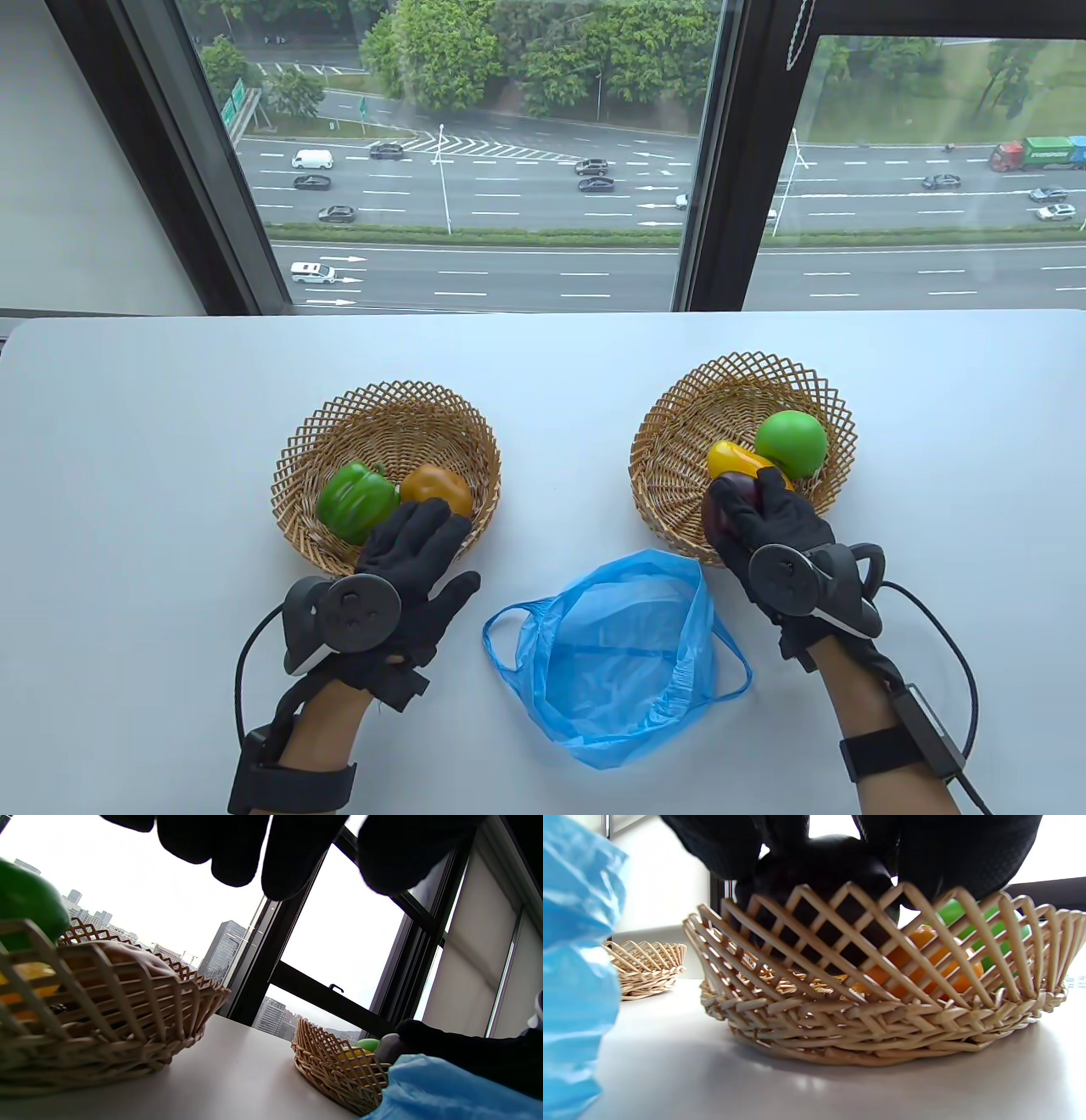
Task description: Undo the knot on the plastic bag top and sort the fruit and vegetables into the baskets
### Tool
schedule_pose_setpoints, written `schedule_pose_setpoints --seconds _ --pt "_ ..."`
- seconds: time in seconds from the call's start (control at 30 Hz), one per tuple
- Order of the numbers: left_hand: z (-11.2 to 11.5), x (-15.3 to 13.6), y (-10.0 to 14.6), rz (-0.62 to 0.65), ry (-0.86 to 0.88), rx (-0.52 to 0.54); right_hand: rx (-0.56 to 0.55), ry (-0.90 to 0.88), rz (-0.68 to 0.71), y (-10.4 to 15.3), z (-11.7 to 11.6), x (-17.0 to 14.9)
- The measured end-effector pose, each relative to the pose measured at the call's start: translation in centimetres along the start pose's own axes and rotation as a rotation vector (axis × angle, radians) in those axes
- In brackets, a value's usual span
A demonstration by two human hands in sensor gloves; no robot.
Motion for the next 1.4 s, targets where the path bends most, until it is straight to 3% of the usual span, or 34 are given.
schedule_pose_setpoints --seconds 0.43,0.6,0.8,0.97,1.13,1.4 --pt "0.0 0.0 0.0 0.0 -0.001 0.0 0.144 0.004 0.005 -0.2 -1.6 0.1" --pt "-0.1 0.0 0.0 0.001 -0.002 0.002 0.117 -0.003 0.002 -0.1 -1.4 -0.1" --pt "-0.1 0.0 0.0 0.002 -0.003 0.003 0.092 -0.025 -0.004 0.0 0.0 0.4" --pt "-0.3 0.7 0.0 0.022 -0.02 0.005 0.138 -0.109 -0.018 0.3 1.7 1.4" --pt "-0.7 1.7 0.0 0.052 -0.039 0.027 0.094 -0.154 0.055 0.4 3.5 3.2" --pt "-0.8 2.1 0.0 0.075 -0.054 0.043 0.101 -0.107 0.177 0.6 4.3 6.0"
Point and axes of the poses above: the tracker on the back of each hand, its own x axis roughly to the thumb side, its own y axis roughly from the fingertips to the wrist, z = x × y, the point moved 3 cm from there along -y, roughly from the wrist to the fingertips, and after that the axes turned 8 degrees about z, right-handed, at the moved point
